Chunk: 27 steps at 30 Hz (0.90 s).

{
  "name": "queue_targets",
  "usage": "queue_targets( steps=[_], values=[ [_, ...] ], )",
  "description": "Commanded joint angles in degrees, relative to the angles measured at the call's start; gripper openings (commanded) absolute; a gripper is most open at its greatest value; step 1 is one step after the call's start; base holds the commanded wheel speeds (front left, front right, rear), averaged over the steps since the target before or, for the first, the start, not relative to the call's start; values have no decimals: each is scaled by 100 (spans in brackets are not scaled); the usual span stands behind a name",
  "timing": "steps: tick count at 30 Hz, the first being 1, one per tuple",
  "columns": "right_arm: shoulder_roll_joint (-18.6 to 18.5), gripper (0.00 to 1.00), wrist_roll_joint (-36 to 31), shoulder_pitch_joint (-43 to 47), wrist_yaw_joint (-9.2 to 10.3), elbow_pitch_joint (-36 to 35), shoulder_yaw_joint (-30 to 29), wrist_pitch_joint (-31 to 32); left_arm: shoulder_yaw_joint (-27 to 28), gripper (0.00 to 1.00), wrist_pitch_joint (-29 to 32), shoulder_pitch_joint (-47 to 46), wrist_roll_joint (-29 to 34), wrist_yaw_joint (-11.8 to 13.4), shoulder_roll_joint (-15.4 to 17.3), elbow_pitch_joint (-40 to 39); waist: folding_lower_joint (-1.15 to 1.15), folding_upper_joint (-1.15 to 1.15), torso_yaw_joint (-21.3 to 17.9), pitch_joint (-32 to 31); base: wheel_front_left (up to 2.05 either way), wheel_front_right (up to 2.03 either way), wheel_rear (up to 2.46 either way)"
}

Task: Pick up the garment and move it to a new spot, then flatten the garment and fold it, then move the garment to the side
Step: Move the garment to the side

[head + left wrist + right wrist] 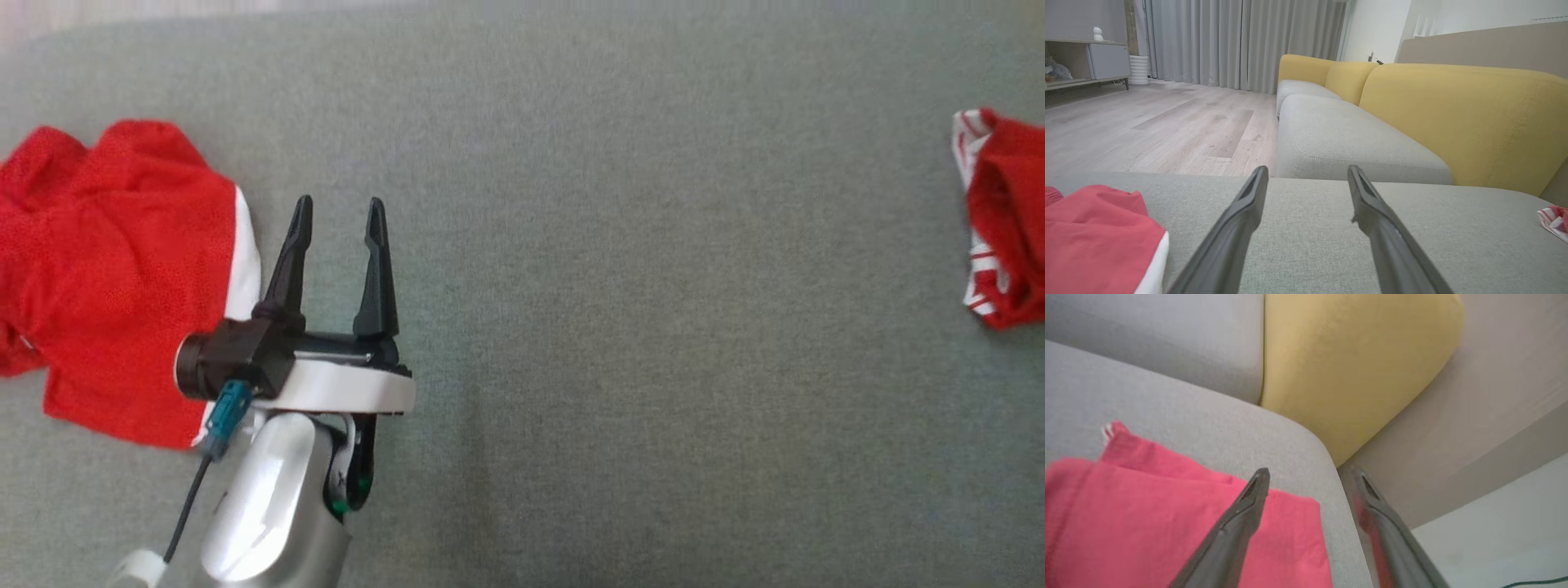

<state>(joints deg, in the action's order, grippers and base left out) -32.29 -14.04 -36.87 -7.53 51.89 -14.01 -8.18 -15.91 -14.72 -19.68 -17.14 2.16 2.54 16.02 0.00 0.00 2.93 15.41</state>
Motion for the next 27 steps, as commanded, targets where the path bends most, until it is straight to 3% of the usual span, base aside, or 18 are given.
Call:
queue_targets(
  steps=[1,7,12,20,23,27],
  values=[
    [-125,100,24,46,4,-237,61,-92,220,100,-28,-14,-18,7,33,-159,0,0,-14,-214,0,0,0],
    [445,100,415,173,4,-1092,281,-255,279,100,-28,235,-34,38,33,-172,0,0,-48,-766,0,0,0],
    [1068,100,889,655,4,-2300,460,-135,294,100,-28,568,-71,60,33,-272,0,0,-51,-1224,0,0,0],
    [2283,100,1612,1789,4,-4148,707,164,285,100,-28,956,-37,44,33,-266,0,0,-114,-1558,0,0,0],
    [2653,100,1785,2260,4,-4334,668,44,272,100,-28,1033,-24,26,33,-244,0,0,-96,-1568,0,0,0],
    [2883,100,1953,2818,4,-4108,590,-287,201,100,-28,1129,-20,-3,33,-154,0,0,-49,-1582,0,0,0]
  ],
)
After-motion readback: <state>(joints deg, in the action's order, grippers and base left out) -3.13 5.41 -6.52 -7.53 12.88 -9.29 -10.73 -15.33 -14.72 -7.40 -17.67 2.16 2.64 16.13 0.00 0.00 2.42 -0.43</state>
